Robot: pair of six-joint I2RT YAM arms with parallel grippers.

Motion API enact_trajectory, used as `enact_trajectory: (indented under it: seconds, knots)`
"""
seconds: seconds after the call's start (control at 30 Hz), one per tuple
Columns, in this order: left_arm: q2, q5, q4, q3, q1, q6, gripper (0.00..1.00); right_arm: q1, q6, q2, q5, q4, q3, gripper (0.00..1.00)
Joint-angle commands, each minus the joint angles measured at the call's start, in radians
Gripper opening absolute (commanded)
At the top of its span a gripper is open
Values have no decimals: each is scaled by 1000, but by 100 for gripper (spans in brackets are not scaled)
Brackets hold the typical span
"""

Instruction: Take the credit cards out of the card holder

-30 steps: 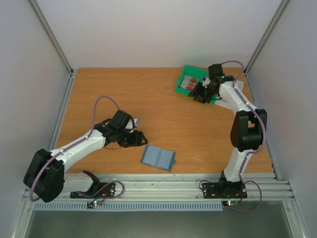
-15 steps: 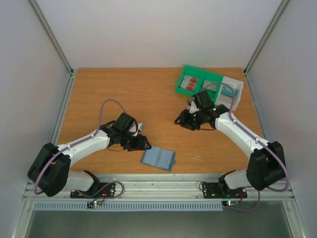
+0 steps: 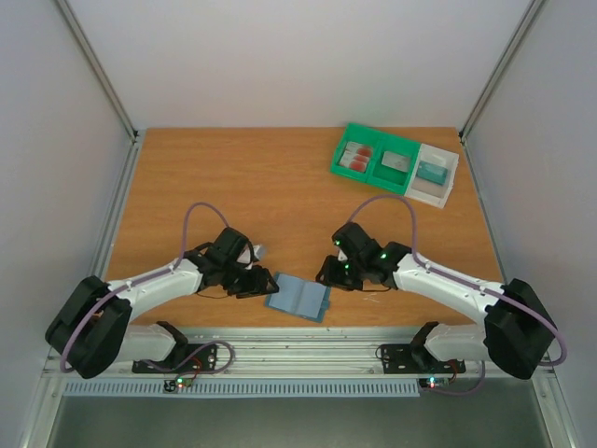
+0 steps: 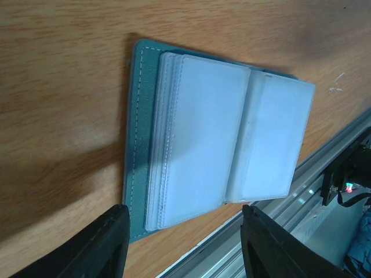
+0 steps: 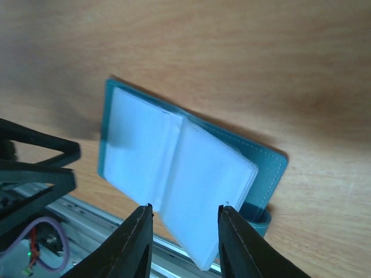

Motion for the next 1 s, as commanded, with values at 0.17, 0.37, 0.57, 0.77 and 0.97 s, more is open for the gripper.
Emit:
enact_trajectory:
  seconds: [0.17,0.37,0.57,0.77,0.97]
  knots:
    - [-44,-16,106,-27,-5,-57,53,96,33,146,111,176,-61,28]
    - [-41,-10,128,-28,-7,-75,51,100,-14,188,247,188,-94,13]
    - [-1,9,177,-42,-9,-89,51,100,-48,209,236,245,-111,6]
    - [64,15,239,-58,-9,-112,52,100,-65,253,229,282,-100,2]
    - [126,12,258,-44,-9,-96,48,100,-87,254,319,266,-80,1]
